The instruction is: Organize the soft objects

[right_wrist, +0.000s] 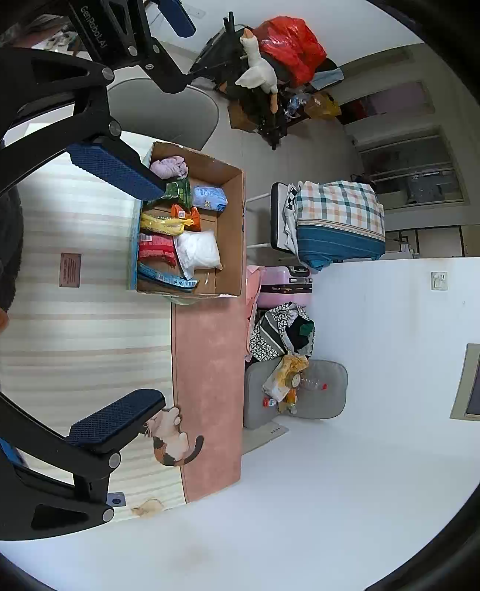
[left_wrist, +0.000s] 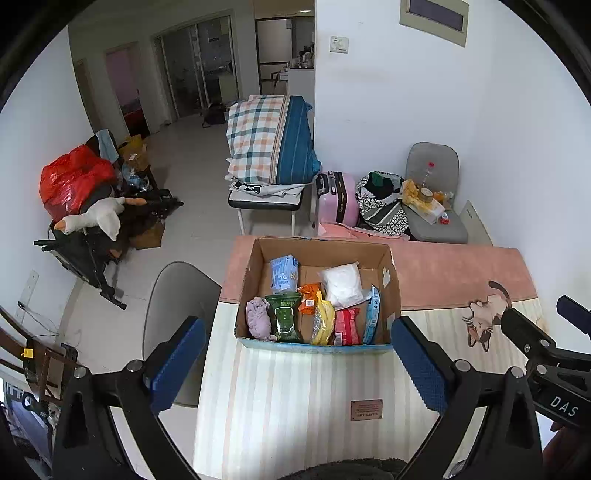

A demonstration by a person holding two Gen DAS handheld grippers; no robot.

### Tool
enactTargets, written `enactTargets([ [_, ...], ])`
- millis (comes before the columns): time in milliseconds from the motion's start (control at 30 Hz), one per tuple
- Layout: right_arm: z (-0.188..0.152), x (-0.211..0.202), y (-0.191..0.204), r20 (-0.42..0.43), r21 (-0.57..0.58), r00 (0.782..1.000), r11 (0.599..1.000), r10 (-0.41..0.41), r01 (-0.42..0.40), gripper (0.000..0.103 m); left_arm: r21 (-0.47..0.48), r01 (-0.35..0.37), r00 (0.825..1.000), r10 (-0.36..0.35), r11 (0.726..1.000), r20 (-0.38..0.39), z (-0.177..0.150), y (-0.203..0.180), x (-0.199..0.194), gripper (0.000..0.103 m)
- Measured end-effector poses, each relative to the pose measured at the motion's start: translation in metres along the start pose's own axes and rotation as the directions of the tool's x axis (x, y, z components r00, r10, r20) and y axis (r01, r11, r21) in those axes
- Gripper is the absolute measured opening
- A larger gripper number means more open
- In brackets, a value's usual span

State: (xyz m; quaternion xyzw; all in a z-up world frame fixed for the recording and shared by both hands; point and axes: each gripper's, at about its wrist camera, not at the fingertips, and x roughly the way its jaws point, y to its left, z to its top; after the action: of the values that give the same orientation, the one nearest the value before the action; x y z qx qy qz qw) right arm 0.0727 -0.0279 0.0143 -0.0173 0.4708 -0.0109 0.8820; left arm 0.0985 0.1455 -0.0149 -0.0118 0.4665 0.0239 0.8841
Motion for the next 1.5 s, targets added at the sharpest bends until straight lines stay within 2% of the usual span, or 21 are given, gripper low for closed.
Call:
enactTargets([
  [733,0.000,-0.005,-0.006,0.017,0.009,1.000,1.000,-0.009,0.009,0.103,-0.002,-0.003,1.000,0.003,1.000,0.012,-0.007,0.001,0.001,0.103],
  [1500,-0.006,-0.006,-0.012,-0.004,-0.001,1.000,1.000,-0.008,0.008,0.103,0.010,0.001,1.000,-0.001,1.000,-0.008,-0.015,0.010,0.002,0.103],
])
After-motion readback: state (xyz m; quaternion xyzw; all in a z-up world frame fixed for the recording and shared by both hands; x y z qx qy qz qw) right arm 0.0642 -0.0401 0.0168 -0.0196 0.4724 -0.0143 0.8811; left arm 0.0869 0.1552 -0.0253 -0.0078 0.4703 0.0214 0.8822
